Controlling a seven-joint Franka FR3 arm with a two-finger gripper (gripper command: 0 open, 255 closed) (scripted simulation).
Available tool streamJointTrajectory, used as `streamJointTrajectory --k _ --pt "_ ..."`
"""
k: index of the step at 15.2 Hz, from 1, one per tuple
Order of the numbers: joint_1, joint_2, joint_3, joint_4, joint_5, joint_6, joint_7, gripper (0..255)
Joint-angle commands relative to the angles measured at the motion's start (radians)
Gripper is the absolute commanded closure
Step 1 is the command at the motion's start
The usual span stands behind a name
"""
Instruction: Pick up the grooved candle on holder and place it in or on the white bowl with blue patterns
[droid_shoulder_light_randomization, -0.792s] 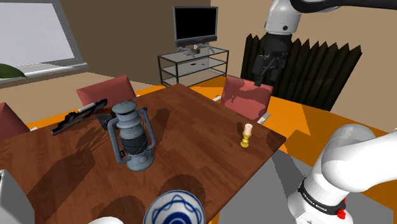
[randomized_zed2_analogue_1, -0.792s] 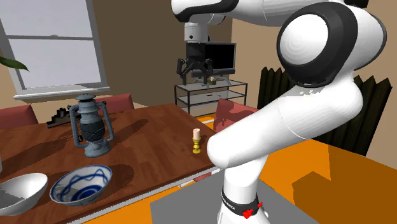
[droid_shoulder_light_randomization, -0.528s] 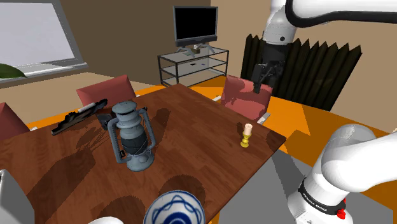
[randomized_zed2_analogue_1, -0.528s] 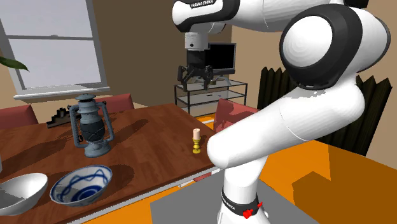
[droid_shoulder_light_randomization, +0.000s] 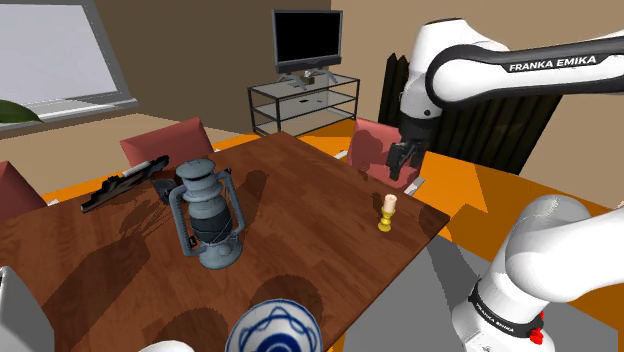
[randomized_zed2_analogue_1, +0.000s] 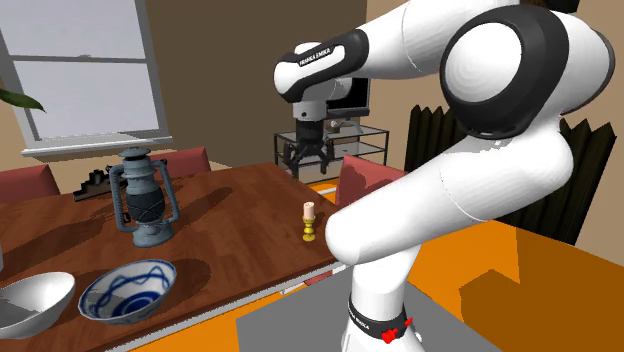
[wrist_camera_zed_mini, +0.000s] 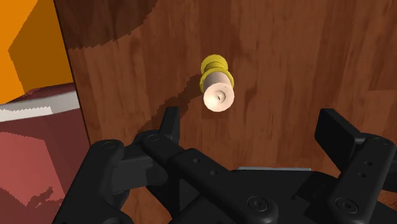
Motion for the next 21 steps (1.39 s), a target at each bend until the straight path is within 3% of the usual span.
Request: streamJointTrajectory --k 1,7,15,21 --pt "-0.001 0.010 -0.009 -0.065 -0.011 0.078 -0.017 0" --pt "-0.007 0.100 -0.037 -0.199 -0.044 0.303 -0.061 0" --pt "-0.009 0.171 -0.044 -0.265 -0.052 0.439 -0.060 0" --pt "-0.009 0.171 -0.044 -0.265 -0.052 0.439 -0.060 0"
